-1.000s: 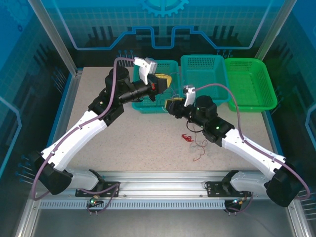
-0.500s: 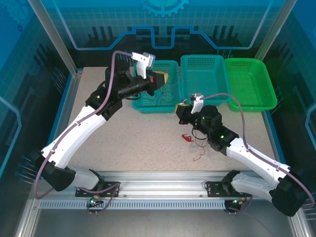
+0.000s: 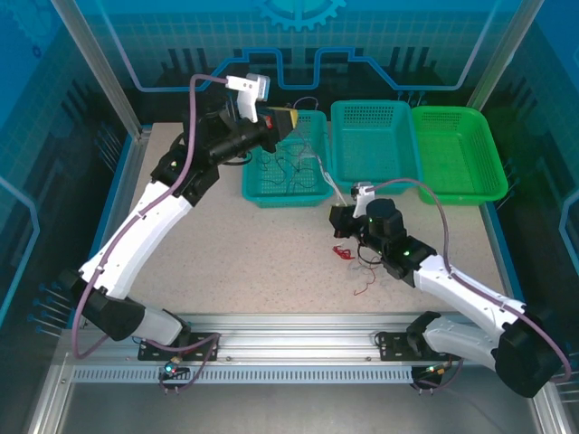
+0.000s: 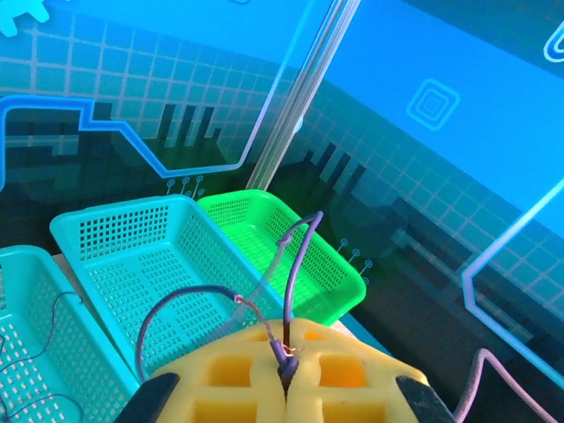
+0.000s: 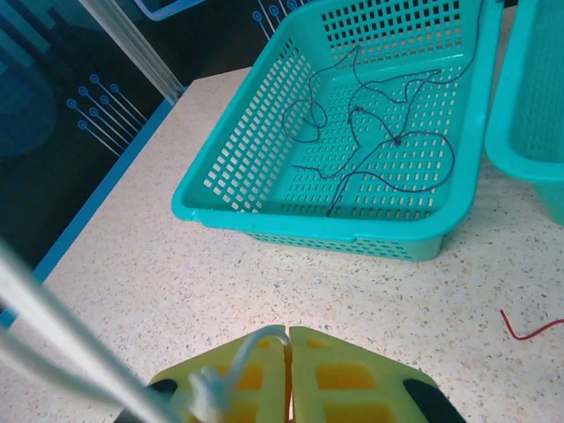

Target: Untangle the cables

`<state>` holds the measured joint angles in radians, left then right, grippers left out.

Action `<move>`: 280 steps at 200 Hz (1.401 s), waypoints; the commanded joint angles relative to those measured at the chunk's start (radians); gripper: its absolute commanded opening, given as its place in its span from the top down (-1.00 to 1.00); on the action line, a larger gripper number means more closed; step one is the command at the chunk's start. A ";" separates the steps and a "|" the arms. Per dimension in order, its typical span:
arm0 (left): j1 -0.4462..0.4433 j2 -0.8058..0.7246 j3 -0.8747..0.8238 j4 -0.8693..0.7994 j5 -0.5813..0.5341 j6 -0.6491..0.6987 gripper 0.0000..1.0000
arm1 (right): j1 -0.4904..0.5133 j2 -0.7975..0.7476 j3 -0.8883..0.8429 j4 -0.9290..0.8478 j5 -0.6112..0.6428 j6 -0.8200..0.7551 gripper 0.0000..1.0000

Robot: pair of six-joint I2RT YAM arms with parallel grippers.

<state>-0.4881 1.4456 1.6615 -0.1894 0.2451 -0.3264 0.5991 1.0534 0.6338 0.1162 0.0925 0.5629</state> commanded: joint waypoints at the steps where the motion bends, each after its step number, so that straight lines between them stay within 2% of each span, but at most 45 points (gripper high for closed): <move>1: 0.042 -0.060 0.071 0.265 -0.079 -0.032 1.00 | -0.025 0.001 -0.049 -0.227 0.006 -0.008 1.00; 25: 0.043 -0.060 0.056 0.270 -0.083 -0.037 1.00 | -0.025 -0.021 -0.065 -0.201 -0.003 -0.011 1.00; 50: 0.063 -0.049 0.072 0.257 -0.100 -0.020 1.00 | -0.051 -0.019 -0.068 -0.288 0.073 0.078 1.00; 76: 0.132 -0.030 0.116 0.223 -0.173 0.008 1.00 | -0.160 -0.001 -0.088 -0.468 0.106 0.267 1.00; 97: 0.217 -0.035 0.118 0.237 -0.236 -0.008 1.00 | -0.255 -0.028 -0.124 -0.556 0.101 0.340 1.00; 120: 0.305 -0.051 0.097 0.255 -0.263 -0.034 1.00 | -0.320 -0.093 -0.157 -0.577 0.085 0.323 1.00; 142: 0.343 -0.062 0.077 0.258 -0.255 -0.049 1.00 | -0.354 -0.134 -0.165 -0.583 0.068 0.283 1.00; 180: 0.342 -0.042 0.020 0.276 -0.130 -0.125 1.00 | -0.362 -0.150 -0.143 -0.560 0.000 0.256 1.00; 217: 0.341 -0.028 -0.025 0.302 -0.090 -0.125 1.00 | -0.363 -0.181 -0.084 -0.612 -0.048 0.220 1.00; 280: 0.342 0.053 0.064 0.307 -0.066 -0.068 1.00 | -0.361 -0.236 -0.004 -0.701 -0.082 0.129 1.00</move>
<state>-0.1452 1.4754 1.6566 0.0799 0.1478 -0.4168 0.2478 0.8375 0.5926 -0.5133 0.0299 0.7471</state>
